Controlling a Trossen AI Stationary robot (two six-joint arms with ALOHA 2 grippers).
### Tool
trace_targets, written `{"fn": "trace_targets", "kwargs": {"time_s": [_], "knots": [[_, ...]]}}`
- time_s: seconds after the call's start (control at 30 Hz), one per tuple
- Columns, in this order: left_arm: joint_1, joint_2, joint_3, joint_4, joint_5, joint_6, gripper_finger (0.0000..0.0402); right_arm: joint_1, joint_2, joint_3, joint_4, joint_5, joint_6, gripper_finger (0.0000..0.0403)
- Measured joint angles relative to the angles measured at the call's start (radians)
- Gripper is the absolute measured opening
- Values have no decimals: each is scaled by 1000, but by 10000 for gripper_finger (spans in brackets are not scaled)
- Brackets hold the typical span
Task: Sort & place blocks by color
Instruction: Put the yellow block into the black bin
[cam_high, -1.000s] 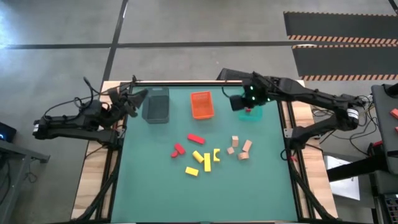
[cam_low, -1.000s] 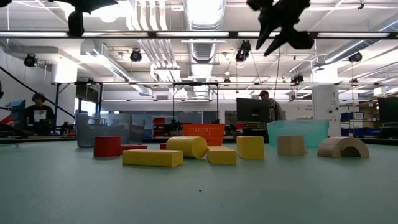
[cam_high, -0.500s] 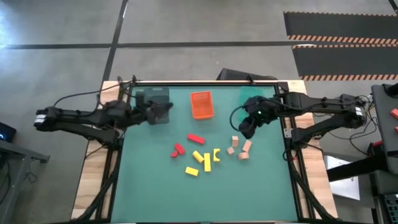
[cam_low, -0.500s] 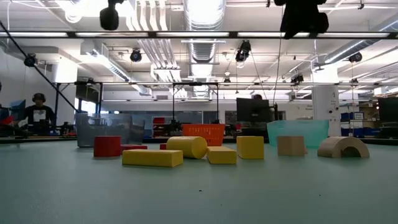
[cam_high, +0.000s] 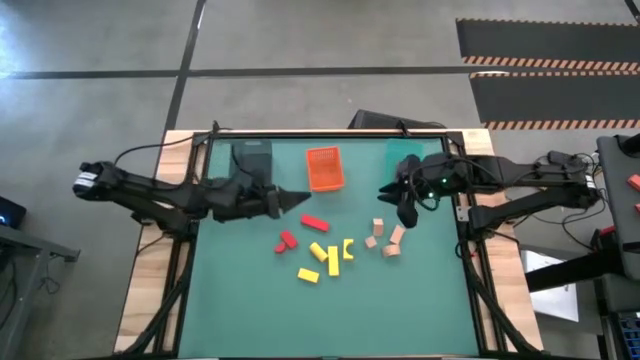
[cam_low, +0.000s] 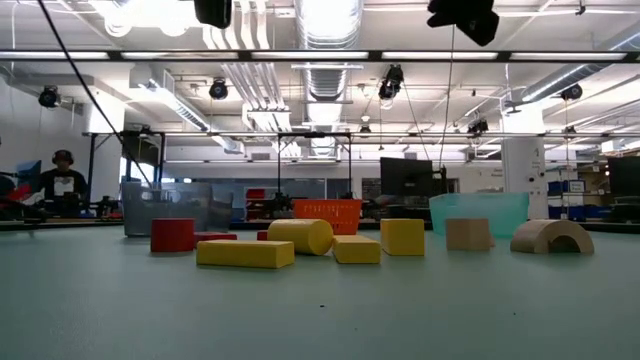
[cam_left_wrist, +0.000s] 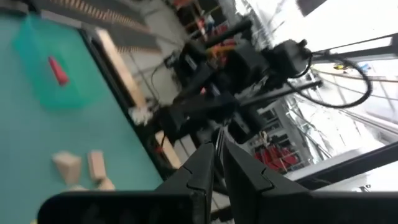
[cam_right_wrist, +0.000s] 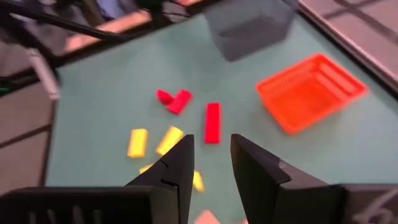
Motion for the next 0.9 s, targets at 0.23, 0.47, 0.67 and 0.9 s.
{"fn": "trace_targets", "kwargs": {"time_s": [0.23,0.47,0.67,0.9], "knots": [[-74,88,40,-163,27,-227,20,0,-45,-200,236,-91,42,70],[-90,144,43,-594,211,-468,20,0,-57,-253,250,-103,131,55],[-66,189,36,-772,293,-413,20,0,-69,-256,245,-106,134,52],[-58,216,30,-588,359,-231,20,1,-192,-333,247,-98,72,52]]}}
